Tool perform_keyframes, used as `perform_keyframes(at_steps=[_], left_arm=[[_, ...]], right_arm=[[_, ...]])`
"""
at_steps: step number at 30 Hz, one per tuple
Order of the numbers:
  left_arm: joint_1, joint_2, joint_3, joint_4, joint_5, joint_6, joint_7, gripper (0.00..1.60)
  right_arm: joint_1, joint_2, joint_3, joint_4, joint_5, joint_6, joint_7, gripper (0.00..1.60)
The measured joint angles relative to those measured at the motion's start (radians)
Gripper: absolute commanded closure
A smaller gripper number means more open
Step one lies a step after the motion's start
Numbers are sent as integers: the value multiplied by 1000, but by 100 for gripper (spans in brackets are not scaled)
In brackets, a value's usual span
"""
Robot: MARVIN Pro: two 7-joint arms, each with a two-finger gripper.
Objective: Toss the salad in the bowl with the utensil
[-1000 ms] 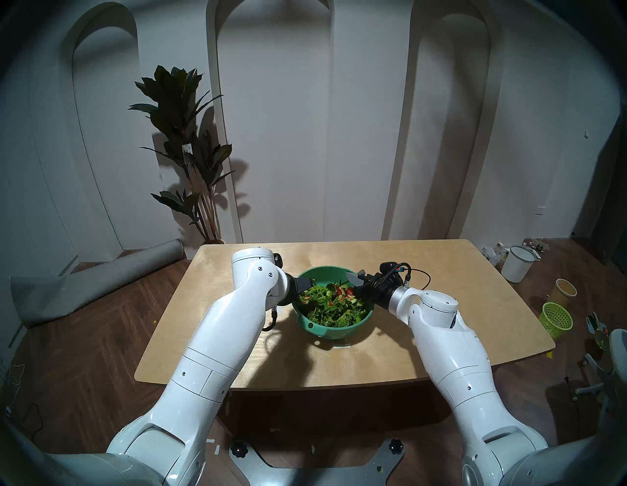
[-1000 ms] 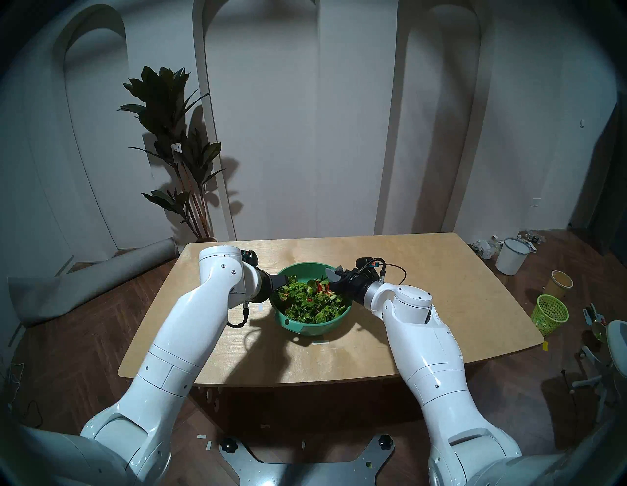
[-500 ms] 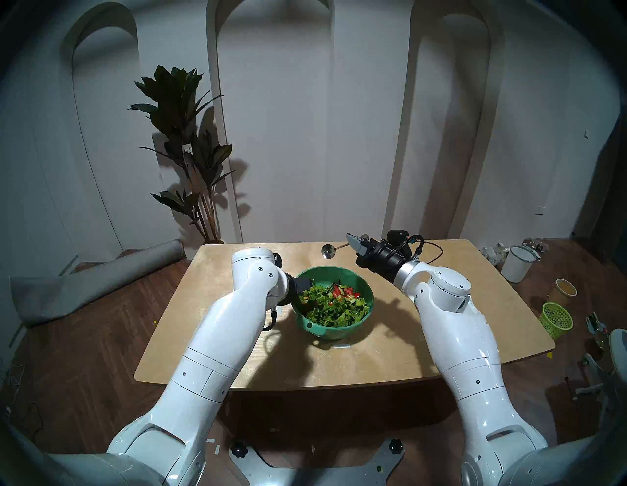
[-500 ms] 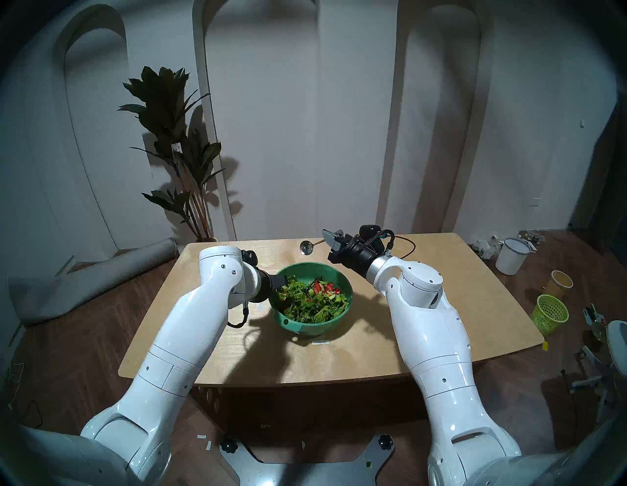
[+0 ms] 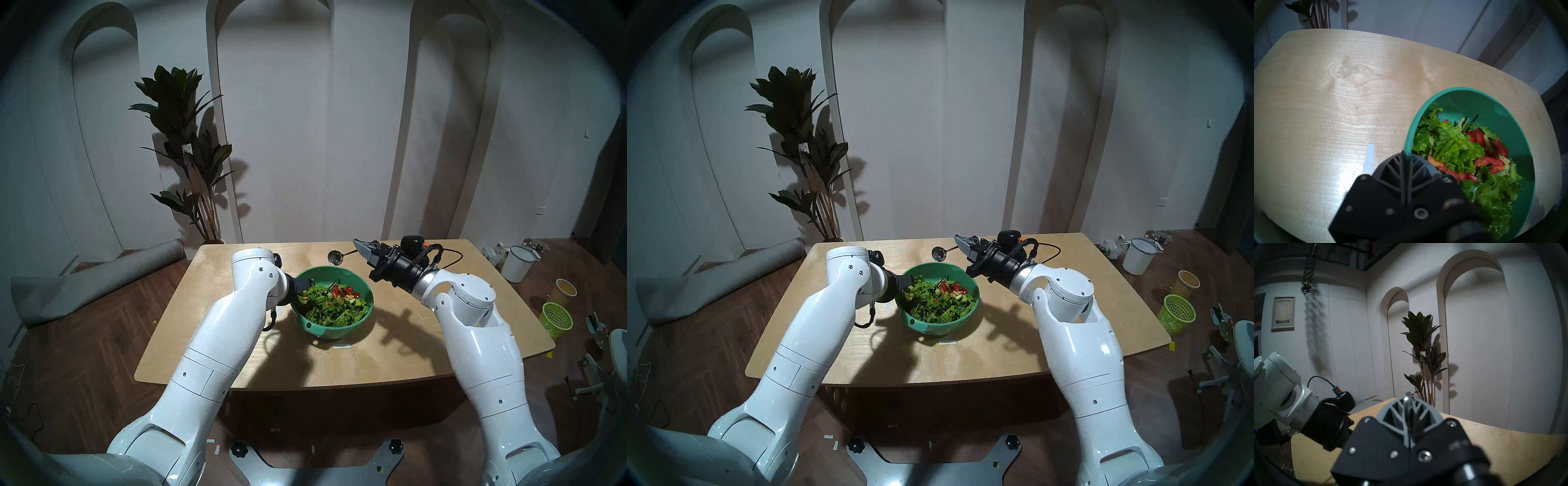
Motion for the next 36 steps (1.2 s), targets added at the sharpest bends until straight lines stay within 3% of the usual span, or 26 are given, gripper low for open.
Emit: perform_keyframes(at_steps=[18,28,36], left_arm=[[1,-2,-1,2,11,0,1,160],[1,-6,-6,-1,3,0,2,160],[0,-6,-8,-2,-17,0,2,160]], right_arm=[[-207,147,-21,-231,-65,-15,222,160],[-341,196,-2,-352,-149,15,205,160],[-343,232,12,-389,-227,-8,192,160]])
